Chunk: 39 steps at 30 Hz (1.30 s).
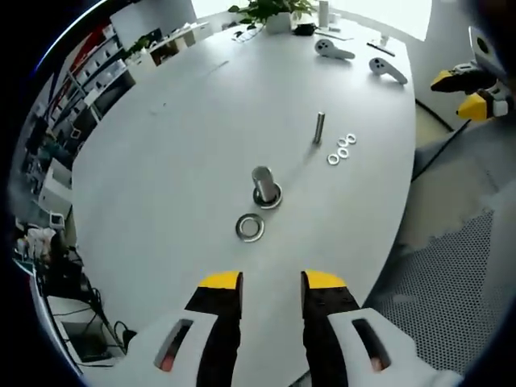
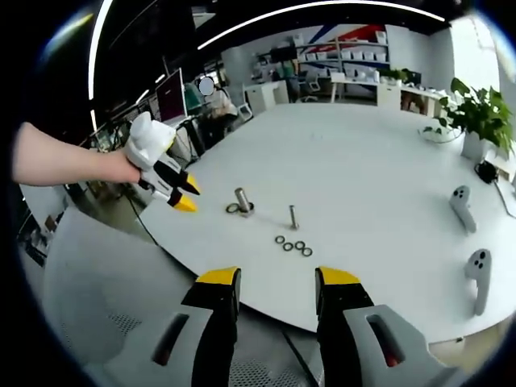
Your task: Place the washer onto the threaded stud by aligning its center hole with the stud, sliding it down to the base, and recovering from edge contact or off-axis alignment until the washer reaches the visible bottom stop.
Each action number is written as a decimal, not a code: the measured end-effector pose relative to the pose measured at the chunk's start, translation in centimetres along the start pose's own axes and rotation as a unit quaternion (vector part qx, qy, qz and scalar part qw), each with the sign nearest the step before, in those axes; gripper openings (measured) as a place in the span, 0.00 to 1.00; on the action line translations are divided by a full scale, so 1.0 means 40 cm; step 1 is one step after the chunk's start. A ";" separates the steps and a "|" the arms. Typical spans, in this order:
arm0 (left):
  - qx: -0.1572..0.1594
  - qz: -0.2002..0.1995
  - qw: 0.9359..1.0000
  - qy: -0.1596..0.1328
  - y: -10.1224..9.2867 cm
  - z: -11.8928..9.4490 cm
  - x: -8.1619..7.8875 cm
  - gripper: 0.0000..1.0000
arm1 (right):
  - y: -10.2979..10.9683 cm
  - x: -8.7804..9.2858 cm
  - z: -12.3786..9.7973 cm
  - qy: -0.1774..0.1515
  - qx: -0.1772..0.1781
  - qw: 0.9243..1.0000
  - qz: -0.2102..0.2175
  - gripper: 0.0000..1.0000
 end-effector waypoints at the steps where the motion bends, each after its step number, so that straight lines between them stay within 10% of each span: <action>1: -0.001 -0.005 1.000 -0.001 0.004 0.000 -0.001 0.27 | 0.000 0.000 -0.001 0.000 0.000 1.000 0.000 0.39; 39: 0.034 -0.003 0.998 0.059 0.063 0.198 -0.078 0.33 | -0.006 0.001 -0.002 -0.005 0.010 1.000 0.019 0.39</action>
Point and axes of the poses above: the point that each gripper's makers call its tool centre point, and the gripper's own axes: z roughly forward along the fingers, y roughly to its left, x roughly out of its underside, the point moved 7 cm from there along -z, roughly backward along the fingers, and after that the axes turned 3 degrees about -z, right-handed, at the moved point
